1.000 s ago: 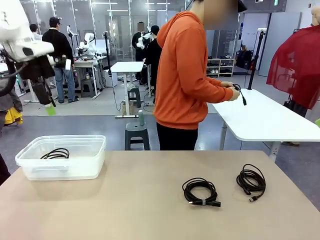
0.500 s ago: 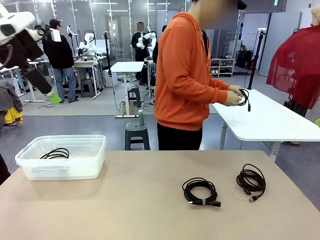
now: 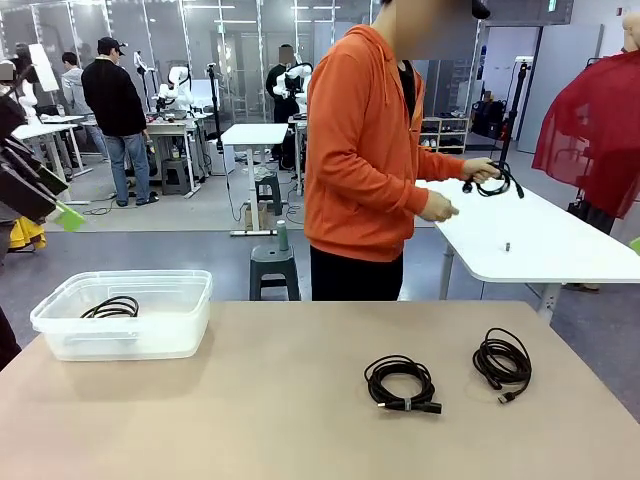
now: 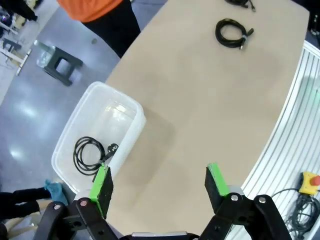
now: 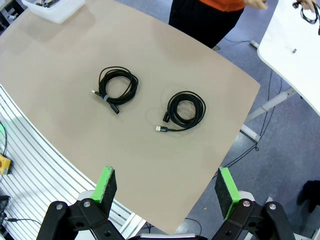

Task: Organize and store the cables.
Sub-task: Place the Power Cable into the Organizing box.

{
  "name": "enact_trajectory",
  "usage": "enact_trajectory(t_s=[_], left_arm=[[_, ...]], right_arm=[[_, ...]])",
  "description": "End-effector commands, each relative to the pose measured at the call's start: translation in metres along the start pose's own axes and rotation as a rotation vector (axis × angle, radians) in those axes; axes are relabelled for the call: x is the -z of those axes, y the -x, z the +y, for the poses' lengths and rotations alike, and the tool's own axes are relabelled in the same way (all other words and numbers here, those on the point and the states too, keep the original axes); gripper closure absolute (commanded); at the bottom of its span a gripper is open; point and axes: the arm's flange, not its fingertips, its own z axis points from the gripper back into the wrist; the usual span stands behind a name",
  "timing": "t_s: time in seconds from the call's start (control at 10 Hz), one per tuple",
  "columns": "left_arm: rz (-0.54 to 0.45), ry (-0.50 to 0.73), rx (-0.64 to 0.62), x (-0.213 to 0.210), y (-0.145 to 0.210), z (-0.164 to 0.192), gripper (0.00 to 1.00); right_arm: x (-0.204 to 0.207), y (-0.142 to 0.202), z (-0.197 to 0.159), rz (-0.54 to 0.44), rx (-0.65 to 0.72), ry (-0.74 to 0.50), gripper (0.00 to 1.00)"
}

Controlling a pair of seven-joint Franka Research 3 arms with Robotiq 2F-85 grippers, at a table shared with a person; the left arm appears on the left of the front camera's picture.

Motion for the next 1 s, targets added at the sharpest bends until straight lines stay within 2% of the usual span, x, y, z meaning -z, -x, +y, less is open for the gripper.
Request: enact_trajectory(t_s=[0.0, 0.9], left_arm=[[0.019, 0.006, -0.013, 0.0055, -0.0029, -0.0017, 0.07], [0.019, 0.006, -0.013, 0.0055, -0.0029, -0.0017, 0.07]], right_arm=[[-0.0006, 0.0016, -0.0001, 0.000, -0.003, 0.001, 0.00], [-0.0006, 0.0016, -0.0001, 0.000, -0.003, 0.001, 0.00]])
